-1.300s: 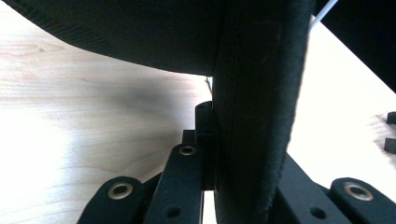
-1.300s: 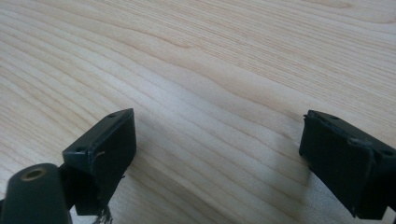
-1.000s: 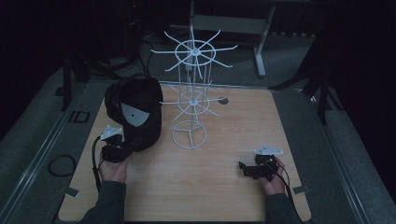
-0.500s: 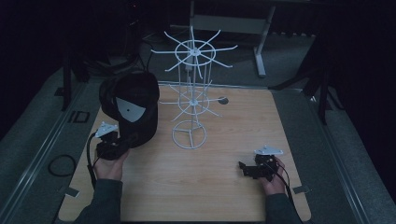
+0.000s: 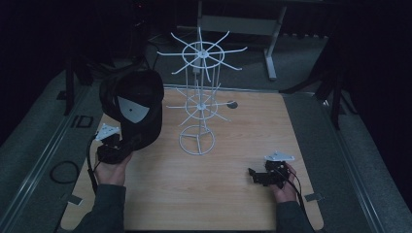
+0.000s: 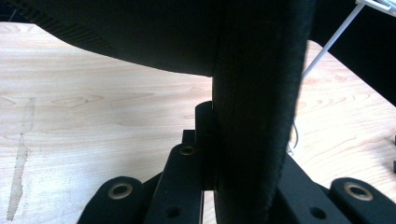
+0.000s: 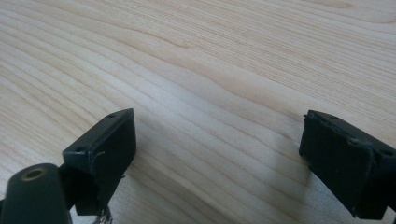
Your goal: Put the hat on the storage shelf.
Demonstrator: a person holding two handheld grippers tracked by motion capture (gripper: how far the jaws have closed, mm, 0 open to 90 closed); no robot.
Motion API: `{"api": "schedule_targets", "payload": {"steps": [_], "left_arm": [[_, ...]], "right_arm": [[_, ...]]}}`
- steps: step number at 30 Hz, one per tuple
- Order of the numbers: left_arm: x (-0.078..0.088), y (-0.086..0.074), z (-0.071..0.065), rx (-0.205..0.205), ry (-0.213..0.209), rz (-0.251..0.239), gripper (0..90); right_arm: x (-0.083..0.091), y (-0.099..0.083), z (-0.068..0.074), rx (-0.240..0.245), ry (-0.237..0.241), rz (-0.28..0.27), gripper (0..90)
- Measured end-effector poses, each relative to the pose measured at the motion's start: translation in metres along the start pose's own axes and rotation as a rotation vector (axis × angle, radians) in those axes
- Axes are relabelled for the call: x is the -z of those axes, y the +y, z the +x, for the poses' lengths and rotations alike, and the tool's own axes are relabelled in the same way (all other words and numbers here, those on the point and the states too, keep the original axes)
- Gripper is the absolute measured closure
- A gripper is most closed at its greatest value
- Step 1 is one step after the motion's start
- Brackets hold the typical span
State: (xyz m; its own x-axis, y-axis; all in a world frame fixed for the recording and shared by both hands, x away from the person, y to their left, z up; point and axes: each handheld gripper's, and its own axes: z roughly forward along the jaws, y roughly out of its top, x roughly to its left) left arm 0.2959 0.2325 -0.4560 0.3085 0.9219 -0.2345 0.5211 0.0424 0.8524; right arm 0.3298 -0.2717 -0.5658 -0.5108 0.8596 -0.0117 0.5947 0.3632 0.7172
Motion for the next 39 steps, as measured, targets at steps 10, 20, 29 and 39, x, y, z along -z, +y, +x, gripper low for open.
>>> {"api": "schedule_targets", "payload": {"steps": [10,20,29,39], "left_arm": [[0.005,0.006,-0.001,-0.013,0.011,-0.022,86.9],[0.007,0.008,0.000,-0.015,0.021,-0.030,86.9],[0.010,0.012,-0.003,-0.041,0.030,-0.052,86.9],[0.012,0.015,-0.007,-0.065,0.041,-0.074,86.9]], "right_arm": [[0.000,0.000,0.000,0.000,0.000,0.000,10.8],[0.000,0.000,0.000,0.000,0.000,0.000,10.8],[0.000,0.000,0.000,0.000,0.000,0.000,10.8],[0.000,0.000,0.000,0.000,0.000,0.000,10.8]]}}
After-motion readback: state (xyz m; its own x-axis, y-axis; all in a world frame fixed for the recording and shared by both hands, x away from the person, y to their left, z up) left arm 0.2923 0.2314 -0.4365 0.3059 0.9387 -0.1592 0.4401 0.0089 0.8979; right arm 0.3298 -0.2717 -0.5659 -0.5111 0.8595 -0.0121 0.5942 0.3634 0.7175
